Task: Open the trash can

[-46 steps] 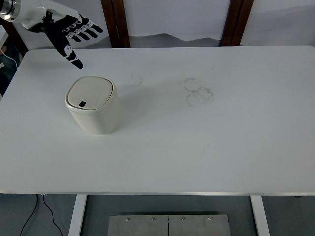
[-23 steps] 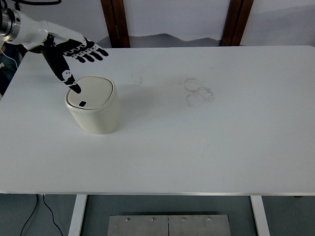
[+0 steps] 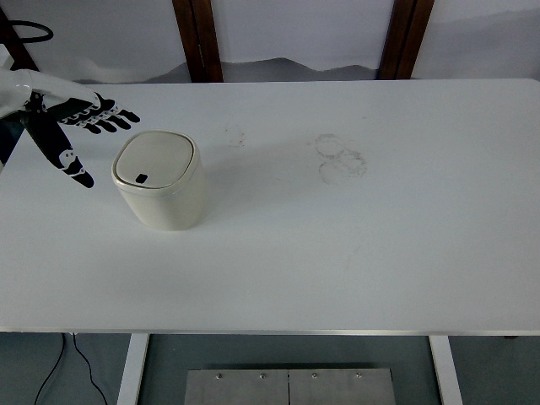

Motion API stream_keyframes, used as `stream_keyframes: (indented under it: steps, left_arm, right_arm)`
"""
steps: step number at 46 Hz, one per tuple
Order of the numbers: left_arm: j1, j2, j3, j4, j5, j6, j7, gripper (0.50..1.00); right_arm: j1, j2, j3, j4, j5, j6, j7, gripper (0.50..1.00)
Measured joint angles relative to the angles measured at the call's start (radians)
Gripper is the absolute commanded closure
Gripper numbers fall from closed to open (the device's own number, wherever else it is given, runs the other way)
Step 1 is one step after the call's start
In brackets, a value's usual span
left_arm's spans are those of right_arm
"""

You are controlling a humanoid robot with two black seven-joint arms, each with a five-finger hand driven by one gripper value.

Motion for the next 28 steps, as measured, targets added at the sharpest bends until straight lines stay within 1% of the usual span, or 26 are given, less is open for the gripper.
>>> stream_keyframes:
  steps: [14, 28]
  left_arm:
    - [0.023, -0.008, -0.002, 0.002, 0.005, 0.0, 0.0, 0.5]
    - [0.075, -0.02, -0.002, 0.003, 0.043, 0.0, 0.0, 0.5]
  right_arm:
    - [0.0, 0.0, 0.0, 0.0, 0.0, 0.0, 0.0, 0.505]
    - [0.0, 0.0, 0.0, 0.0, 0.0, 0.0, 0.001, 0.505]
